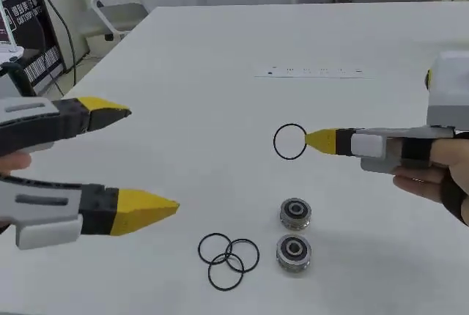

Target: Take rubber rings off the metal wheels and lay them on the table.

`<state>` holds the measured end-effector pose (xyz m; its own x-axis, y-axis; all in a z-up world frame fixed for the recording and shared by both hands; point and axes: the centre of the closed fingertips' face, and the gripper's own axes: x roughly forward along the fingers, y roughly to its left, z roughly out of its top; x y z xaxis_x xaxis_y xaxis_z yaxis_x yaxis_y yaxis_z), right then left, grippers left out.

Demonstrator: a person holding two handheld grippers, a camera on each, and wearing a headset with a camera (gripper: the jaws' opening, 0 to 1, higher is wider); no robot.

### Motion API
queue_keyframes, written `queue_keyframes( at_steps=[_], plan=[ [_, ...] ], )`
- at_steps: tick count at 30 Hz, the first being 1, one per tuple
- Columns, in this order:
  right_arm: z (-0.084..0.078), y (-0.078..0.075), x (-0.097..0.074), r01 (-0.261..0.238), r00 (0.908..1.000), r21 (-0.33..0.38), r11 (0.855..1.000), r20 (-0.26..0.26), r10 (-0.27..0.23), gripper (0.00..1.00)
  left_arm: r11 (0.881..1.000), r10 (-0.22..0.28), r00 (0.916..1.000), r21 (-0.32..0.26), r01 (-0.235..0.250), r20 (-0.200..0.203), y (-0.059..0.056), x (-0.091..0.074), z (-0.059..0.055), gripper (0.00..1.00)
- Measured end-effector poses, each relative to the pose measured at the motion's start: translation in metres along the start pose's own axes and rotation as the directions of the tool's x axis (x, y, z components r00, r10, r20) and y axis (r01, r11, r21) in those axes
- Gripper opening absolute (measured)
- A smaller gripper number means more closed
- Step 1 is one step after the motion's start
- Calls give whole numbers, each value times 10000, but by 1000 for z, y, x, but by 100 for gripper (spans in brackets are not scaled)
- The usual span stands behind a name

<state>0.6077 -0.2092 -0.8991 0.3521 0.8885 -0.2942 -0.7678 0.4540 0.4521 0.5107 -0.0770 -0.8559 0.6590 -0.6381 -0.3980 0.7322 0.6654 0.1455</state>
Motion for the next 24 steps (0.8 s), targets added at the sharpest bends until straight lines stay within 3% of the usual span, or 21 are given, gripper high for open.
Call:
queue_keyframes(
  at_steps=[7,16,21,24],
  plan=[
    [-4,18,9,-484,9986,-275,9984,-231,478,0,9961,286,9994,-828,-303,-216,-4,-6,-25,78],
    [-20,35,22,-973,9918,-560,9937,-889,921,0,9853,750,9966,-1514,-791,-329,-2,-12,-45,80],
    [-37,42,29,-1219,9831,-669,9903,-1452,1113,0,9795,946,9946,-1744,-1007,-430,-1,-13,-52,83],
    [-53,46,35,-1388,9721,-721,9877,-2005,1220,0,9786,913,9948,-1809,-982,-459,-4,-12,-53,84]
  ],
)
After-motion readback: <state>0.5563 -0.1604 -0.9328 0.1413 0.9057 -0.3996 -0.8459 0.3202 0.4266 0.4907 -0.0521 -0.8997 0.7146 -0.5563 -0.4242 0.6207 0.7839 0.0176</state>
